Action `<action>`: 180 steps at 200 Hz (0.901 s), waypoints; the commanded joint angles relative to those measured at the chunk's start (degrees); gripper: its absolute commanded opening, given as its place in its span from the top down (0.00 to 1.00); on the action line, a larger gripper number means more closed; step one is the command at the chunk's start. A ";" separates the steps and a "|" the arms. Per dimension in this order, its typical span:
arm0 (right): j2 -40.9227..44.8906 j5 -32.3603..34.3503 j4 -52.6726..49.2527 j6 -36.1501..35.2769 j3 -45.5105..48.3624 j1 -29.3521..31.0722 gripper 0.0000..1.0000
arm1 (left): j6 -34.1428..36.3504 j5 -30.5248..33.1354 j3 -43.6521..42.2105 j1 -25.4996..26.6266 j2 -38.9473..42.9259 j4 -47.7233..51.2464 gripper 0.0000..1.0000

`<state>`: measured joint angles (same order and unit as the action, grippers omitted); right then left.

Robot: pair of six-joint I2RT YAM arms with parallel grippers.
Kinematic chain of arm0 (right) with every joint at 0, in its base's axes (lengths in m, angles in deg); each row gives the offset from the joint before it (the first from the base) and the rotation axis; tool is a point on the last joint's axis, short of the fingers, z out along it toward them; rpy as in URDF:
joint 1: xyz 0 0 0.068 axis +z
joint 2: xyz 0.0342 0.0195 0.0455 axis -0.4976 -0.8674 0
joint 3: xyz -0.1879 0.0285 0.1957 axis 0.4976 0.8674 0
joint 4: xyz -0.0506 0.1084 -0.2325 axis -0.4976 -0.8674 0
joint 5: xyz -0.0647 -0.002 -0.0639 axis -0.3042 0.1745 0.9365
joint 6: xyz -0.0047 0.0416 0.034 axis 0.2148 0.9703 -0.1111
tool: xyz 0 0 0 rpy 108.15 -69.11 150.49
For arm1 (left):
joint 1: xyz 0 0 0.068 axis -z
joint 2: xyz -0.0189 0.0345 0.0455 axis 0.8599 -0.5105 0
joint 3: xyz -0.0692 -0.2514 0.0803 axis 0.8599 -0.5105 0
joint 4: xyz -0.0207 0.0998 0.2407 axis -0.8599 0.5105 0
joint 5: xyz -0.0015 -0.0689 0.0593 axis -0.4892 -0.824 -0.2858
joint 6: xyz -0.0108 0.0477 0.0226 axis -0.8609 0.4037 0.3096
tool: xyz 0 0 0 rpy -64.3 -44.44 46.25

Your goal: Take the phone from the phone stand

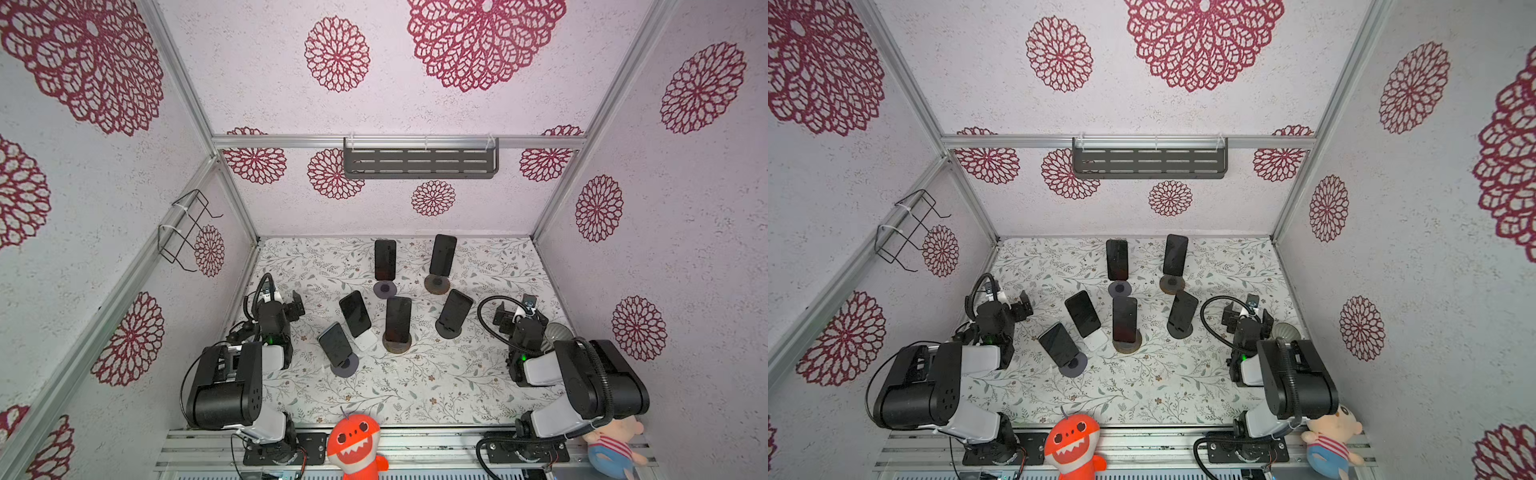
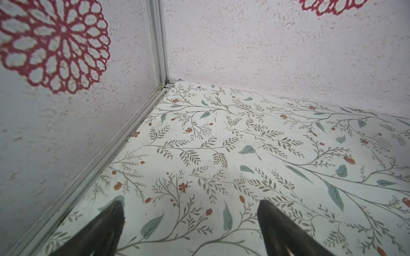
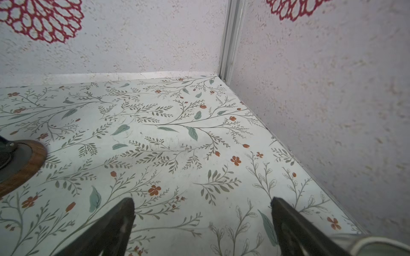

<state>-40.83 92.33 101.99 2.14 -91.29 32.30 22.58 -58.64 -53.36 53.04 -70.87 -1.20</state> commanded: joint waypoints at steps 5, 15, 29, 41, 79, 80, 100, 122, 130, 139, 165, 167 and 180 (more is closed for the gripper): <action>0.68 0.73 1.63 1.51 -1.06 0.18 0.01 | -0.21 -0.31 1.10 -0.34 -0.28 -0.93 0.03; 0.62 0.66 1.63 1.54 -1.07 0.18 0.01 | -0.20 -0.36 1.05 -0.37 -0.31 -0.93 0.03; 0.69 0.77 1.69 1.53 -1.06 0.18 0.01 | -0.20 -0.37 1.09 -0.33 -0.28 -0.94 0.03; 0.62 0.77 1.65 1.50 -1.03 0.17 0.01 | -0.20 -0.40 1.06 -0.40 -0.28 -0.91 0.03; 0.62 0.65 1.56 1.53 -1.15 0.18 0.01 | -0.20 -0.45 1.23 -0.32 -0.42 -0.89 0.03; 0.62 0.65 1.56 1.51 -1.15 0.18 0.01 | -0.20 -0.42 1.26 -0.33 -0.40 -0.90 0.03; 0.62 0.65 1.35 1.56 -1.24 0.18 0.01 | -0.20 -0.46 1.22 -0.38 -0.37 -0.79 0.03; 0.60 0.65 1.39 1.59 -1.23 0.18 0.01 | -0.20 -0.47 1.26 -0.39 -0.37 -0.75 0.03; 0.54 0.65 1.38 1.59 -1.19 0.18 0.01 | -0.20 -0.47 1.26 -0.41 -0.38 -0.73 0.03; 0.53 0.66 1.10 1.63 -1.26 0.18 0.01 | -0.20 -0.52 1.35 -0.41 -0.37 -0.62 0.03; 0.53 0.65 1.13 1.67 -1.29 0.17 0.01 | -0.29 -0.65 1.40 -0.44 -0.41 -0.43 0.03; 0.53 0.65 1.13 1.67 -1.36 0.18 0.01 | -0.29 -0.69 1.46 -0.49 -0.49 -0.41 0.03; 0.48 0.57 1.05 1.78 -1.36 0.18 0.01 | -0.40 -1.01 1.65 -0.68 -0.50 -0.05 0.03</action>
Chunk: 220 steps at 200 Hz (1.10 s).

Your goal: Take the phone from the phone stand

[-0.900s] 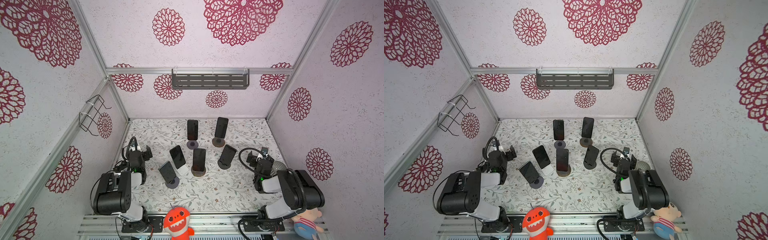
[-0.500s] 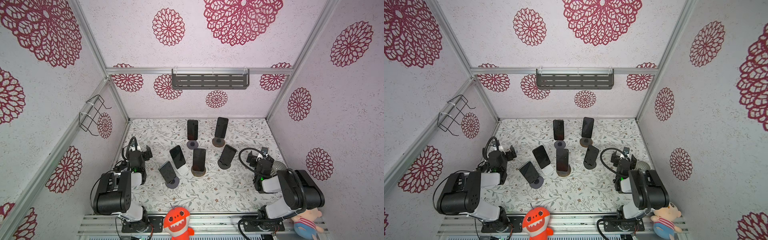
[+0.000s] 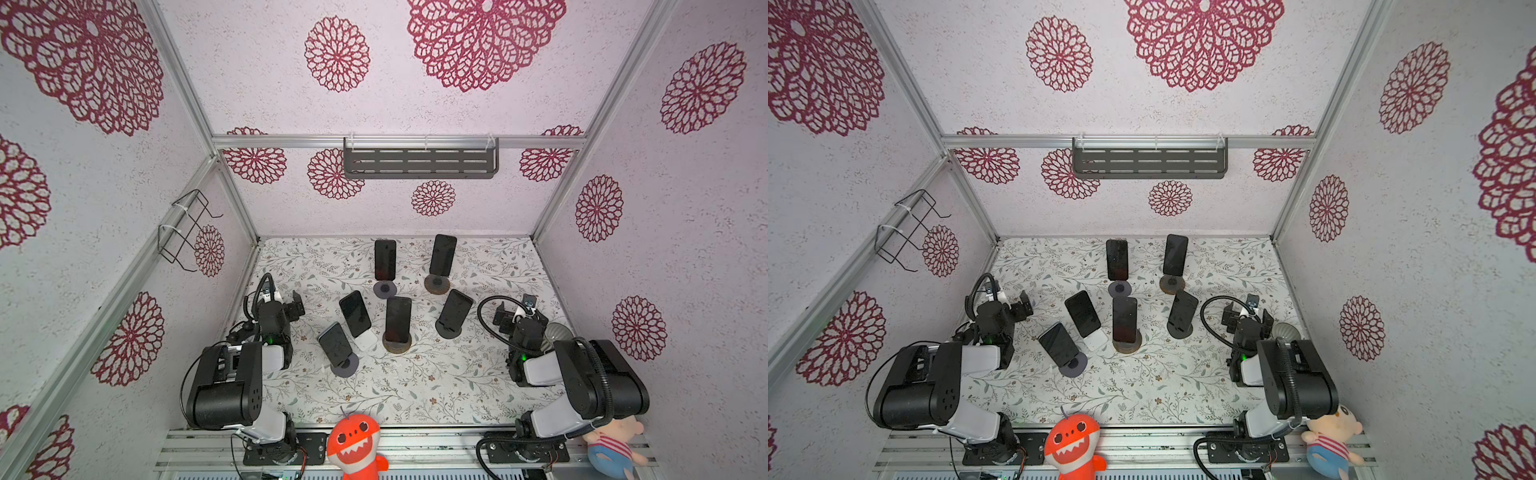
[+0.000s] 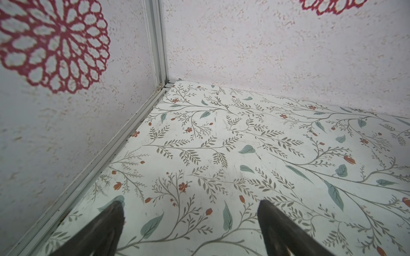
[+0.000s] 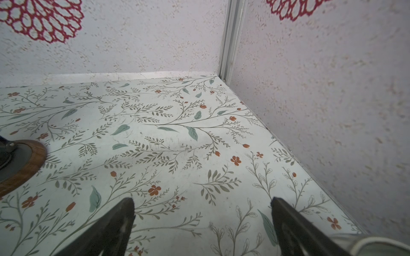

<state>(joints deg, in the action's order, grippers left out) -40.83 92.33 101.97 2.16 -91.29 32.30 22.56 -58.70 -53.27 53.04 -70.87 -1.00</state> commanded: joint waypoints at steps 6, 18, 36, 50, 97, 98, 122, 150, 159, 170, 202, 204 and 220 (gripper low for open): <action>0.53 0.48 0.85 1.88 -1.48 0.17 0.01 | -0.44 -1.13 1.66 -0.76 -0.50 -0.06 0.03; 0.60 0.39 0.70 1.94 -1.59 0.08 0.01 | -0.51 -1.28 1.53 -0.82 -0.39 -0.27 0.03; 1.17 -0.51 0.88 1.55 -1.42 -0.01 0.01 | -0.62 -1.30 1.17 -0.91 0.05 -1.12 0.02; 6.16 -1.67 -8.99 1.14 -4.56 0.00 0.01 | -1.01 -0.24 3.25 -0.95 3.87 5.92 0.02; 23.33 -3.62 -49.66 1.39 -18.29 0.00 0.01 | -5.81 5.81 12.71 -0.07 23.76 33.47 0.03; 23.62 -3.81 -50.54 1.52 -18.65 0.00 0.01 | -5.90 5.82 13.20 -0.03 24.05 34.11 0.03; 29.60 -9.29 -67.76 2.12 -25.99 0.00 0.01 | -7.87 3.86 22.53 1.86 27.92 49.05 0.02; 33.71 -17.37 -83.22 2.28 -34.47 0.00 0.02 | -7.66 -3.69 32.69 5.38 28.59 63.04 0.01; 34.06 -20.43 -87.49 2.47 -37.37 0.00 0.03 | -7.74 -7.10 35.53 6.59 28.51 66.93 0.01; 34.02 -25.52 -92.07 2.56 -40.81 -0.02 0.04 | -6.99 -11.07 38.04 8.25 28.42 69.98 0.02; 32.43 -43.18 -100.65 0.56 -47.12 0.00 0.08 | -4.80 -24.76 43.13 13.02 27.88 76.91 0.04; 32.32 -44.10 -100.94 0.34 -47.30 0.00 0.08 | -4.65 -25.70 43.29 13.31 27.83 77.24 0.04; 31.85 -47.77 -102.69 -1.61 -47.94 0.00 0.10 | -3.56 -32.66 44.55 15.29 27.25 79.08 0.06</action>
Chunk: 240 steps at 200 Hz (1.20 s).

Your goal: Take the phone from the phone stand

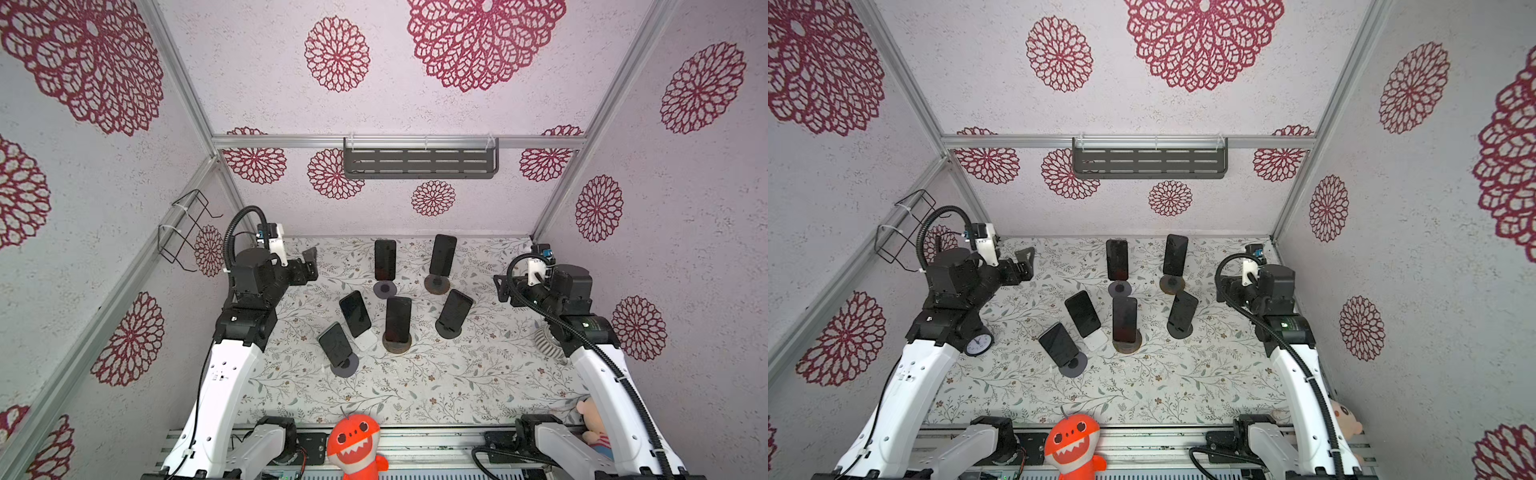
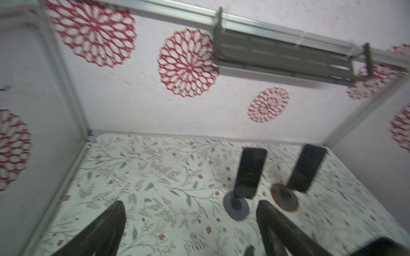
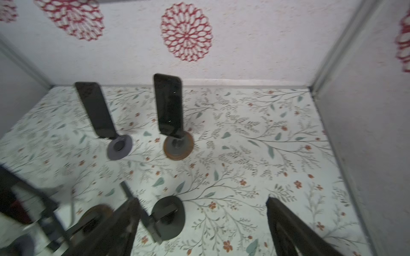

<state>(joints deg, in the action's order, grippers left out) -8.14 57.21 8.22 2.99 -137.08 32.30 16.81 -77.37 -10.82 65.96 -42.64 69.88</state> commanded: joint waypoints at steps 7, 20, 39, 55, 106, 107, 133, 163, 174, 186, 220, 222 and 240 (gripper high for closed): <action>-1.17 -12.82 -9.82 -3.29 -2.36 0.07 0.11 | 2.69 -16.60 2.23 3.10 -1.16 8.47 0.07; -1.81 -13.62 -10.86 -5.28 -2.63 0.05 0.12 | 2.72 -20.72 2.14 4.31 -1.68 8.57 0.09; -3.07 -16.83 -10.70 -7.48 -2.67 0.09 0.15 | 2.45 -25.81 1.47 5.67 -2.30 7.69 0.11; -4.42 -19.00 -10.07 -9.81 -2.30 0.17 0.17 | 2.38 -28.14 0.41 6.67 -2.63 6.07 0.11; -9.70 -19.02 -6.97 -15.00 -1.67 0.18 0.25 | 2.53 -29.72 2.08 8.07 -6.66 7.19 0.12; -9.77 -19.09 -6.84 -15.05 -1.59 0.18 0.26 | 2.60 -29.68 2.13 8.09 -6.78 7.20 0.12; -11.54 -21.44 -3.76 -15.88 -0.21 0.18 0.35 | 2.83 -29.04 2.62 9.23 -7.69 7.12 0.12; -13.76 -20.83 -2.95 -15.47 0.01 0.57 0.37 | 2.76 -26.61 2.10 9.87 -7.53 6.23 0.10; -14.33 -20.89 -2.14 -15.36 0.34 0.86 0.37 | 2.64 -26.40 2.09 9.88 -7.63 6.32 0.09; -15.11 -20.84 -1.43 -15.24 0.44 1.06 0.35 | 2.40 -26.63 2.09 10.07 -7.77 6.34 0.08; -18.11 -21.13 -0.99 -14.74 -0.45 1.75 0.35 | 2.31 -25.57 1.91 10.47 -7.74 6.06 0.02; -18.24 -21.10 -1.00 -14.76 -0.45 1.82 0.36 | 2.27 -25.46 1.92 10.52 -7.70 6.06 0.02; -18.72 -21.33 -0.27 -14.60 -0.04 2.43 0.39 | 2.31 -25.07 1.90 10.55 -7.63 6.06 0.01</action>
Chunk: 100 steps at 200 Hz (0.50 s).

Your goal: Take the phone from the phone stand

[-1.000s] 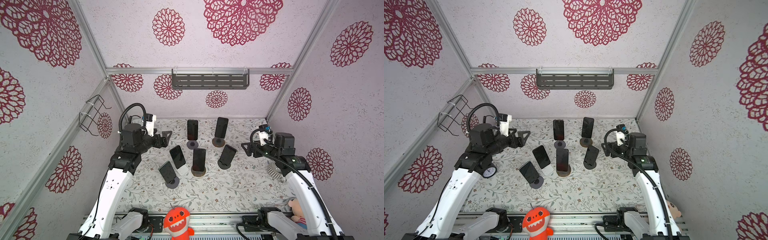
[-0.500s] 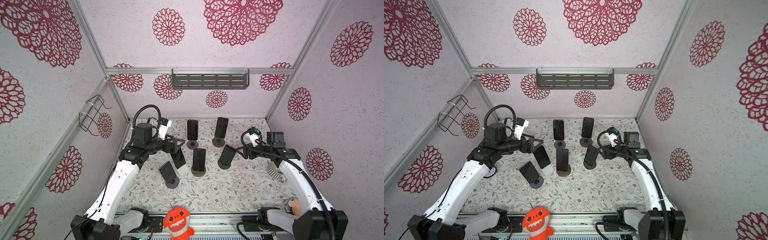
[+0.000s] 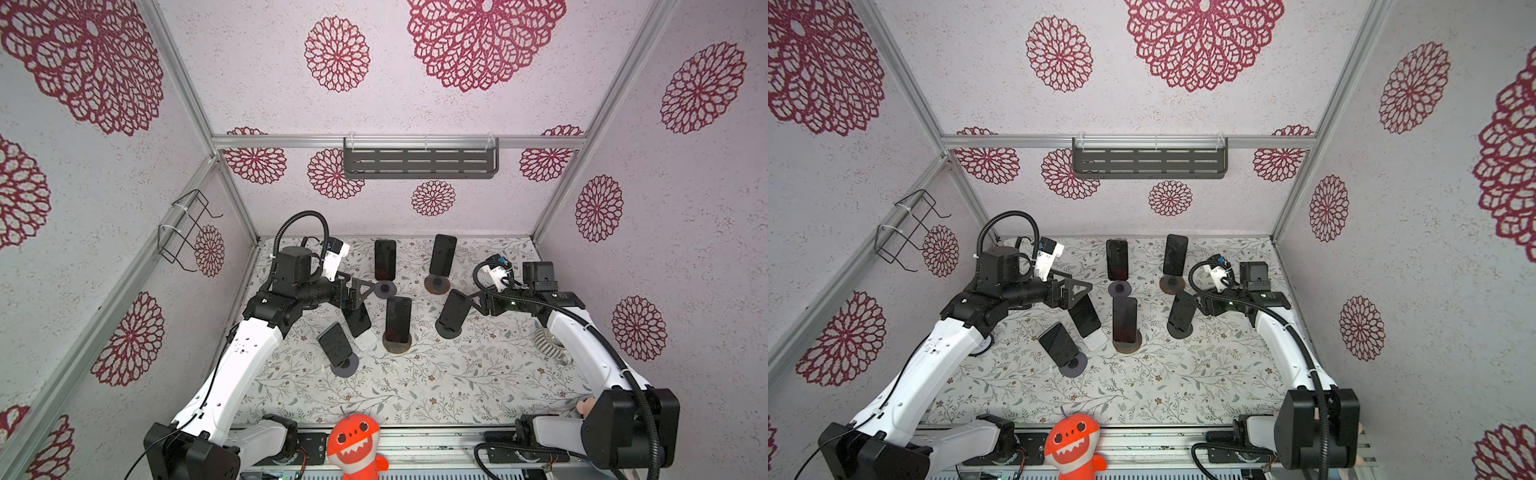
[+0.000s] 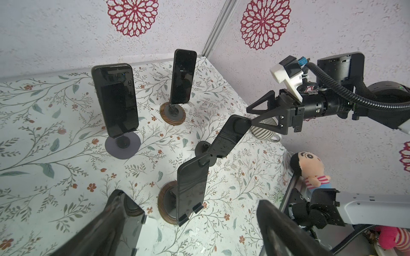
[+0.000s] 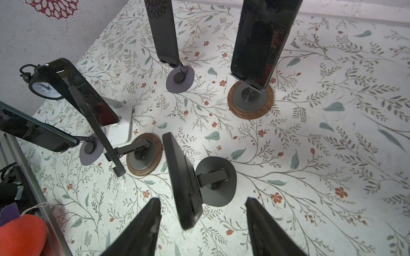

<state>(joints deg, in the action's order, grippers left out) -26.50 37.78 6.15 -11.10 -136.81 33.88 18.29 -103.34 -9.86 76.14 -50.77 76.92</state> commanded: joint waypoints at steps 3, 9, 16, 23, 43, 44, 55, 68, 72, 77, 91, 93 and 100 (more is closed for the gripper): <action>-0.46 -2.00 1.91 -0.48 -0.30 0.96 0.40 | 0.83 0.83 0.89 0.38 0.48 -0.98 0.01; -0.53 -2.05 2.02 -0.41 -0.21 1.14 0.41 | 0.83 0.77 0.87 0.39 0.48 -0.96 0.01; -0.67 -2.18 2.32 -0.13 0.02 1.40 0.41 | 0.83 0.89 0.79 0.39 0.53 -0.97 0.01; -0.79 -2.10 2.92 0.59 0.28 1.48 0.41 | 0.83 0.94 0.67 0.36 0.53 -0.98 0.01; -1.16 -2.85 4.50 1.80 1.03 2.09 0.44 | 0.30 2.19 0.24 0.36 0.49 -1.59 0.00; -1.16 -2.87 4.59 1.85 1.08 2.11 0.44 | 0.26 2.29 0.21 0.37 0.51 -1.63 0.00; -1.54 -2.81 4.95 2.05 1.30 2.38 0.45 | -0.03 2.72 -0.07 0.47 0.44 -1.98 0.00; -2.03 -2.55 4.59 1.92 1.06 2.43 0.47 | -0.23 2.83 -0.19 0.46 0.39 -2.20 0.00; -2.16 -2.54 4.36 1.90 0.90 2.45 0.48 | -0.30 2.91 -0.19 0.47 0.43 -2.21 0.00; -2.22 -2.37 4.08 1.89 0.75 2.47 0.49 | -0.31 2.91 -0.19 0.46 0.52 -2.21 0.00; -2.47 -1.48 2.77 1.90 0.02 2.44 0.52 | -0.41 3.16 -0.19 0.45 0.70 -2.27 0.00; -2.47 -1.37 2.69 1.97 -0.05 2.44 0.52 | -0.47 3.28 -0.19 0.45 0.77 -2.29 0.00; -2.43 -1.38 2.66 2.23 -0.19 2.47 0.55 | -0.69 3.84 -0.27 0.41 0.79 -2.54 0.00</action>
<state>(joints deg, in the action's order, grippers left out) -29.01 36.79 9.36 -9.55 -135.48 36.06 17.79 -100.76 -9.88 76.30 -50.77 76.26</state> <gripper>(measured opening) 0.482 0.999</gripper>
